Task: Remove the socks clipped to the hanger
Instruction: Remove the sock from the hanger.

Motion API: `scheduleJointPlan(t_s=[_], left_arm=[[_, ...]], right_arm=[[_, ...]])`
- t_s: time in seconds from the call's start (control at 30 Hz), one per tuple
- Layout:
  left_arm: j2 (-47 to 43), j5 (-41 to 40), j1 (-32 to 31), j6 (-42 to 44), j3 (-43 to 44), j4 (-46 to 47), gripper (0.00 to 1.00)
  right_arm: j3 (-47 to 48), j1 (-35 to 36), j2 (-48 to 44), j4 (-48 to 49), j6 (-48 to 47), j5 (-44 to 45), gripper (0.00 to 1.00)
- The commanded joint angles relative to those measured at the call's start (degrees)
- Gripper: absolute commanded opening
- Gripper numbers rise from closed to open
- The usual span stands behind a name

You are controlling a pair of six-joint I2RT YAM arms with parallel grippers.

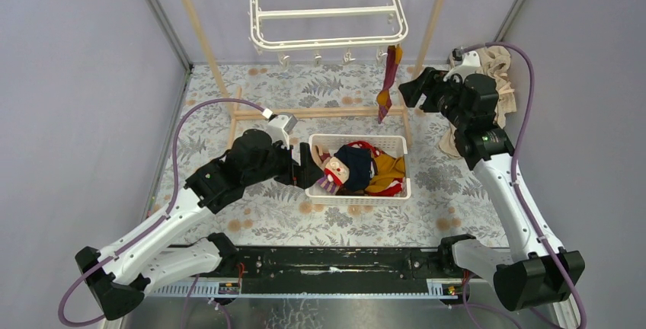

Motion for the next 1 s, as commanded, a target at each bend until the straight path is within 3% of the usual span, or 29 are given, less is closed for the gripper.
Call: scheduleJointPlan(t_s=[0.0, 0.47, 0.57, 0.8, 0.97], left_arm=[[-1.0, 0.3, -0.2, 0.1, 0.7, 0.7, 0.98], [-0.9, 0.1, -0.2, 0.0, 0.9, 0.5, 0.98], [-1.0, -0.1, -0.2, 0.0, 0.9, 0.2, 0.98], [-1.0, -0.4, -0.2, -0.1, 1.2, 0.0, 0.98], [-0.8, -0.3, -0.2, 0.0, 1.2, 0.1, 0.99]], right_arm=[[-1.1, -0.1, 0.3, 14.6, 0.3, -5.1, 0.76], [3.5, -0.1, 11.5, 23.9, 1.4, -7.1, 0.78], [4.7, -0.1, 13.7, 24.9, 1.5, -7.0, 0.73], [2.7, -0.1, 12.7, 27.4, 1.8, -5.8, 0.33], [2.0, -0.1, 10.6, 26.3, 0.4, -6.1, 0.13]])
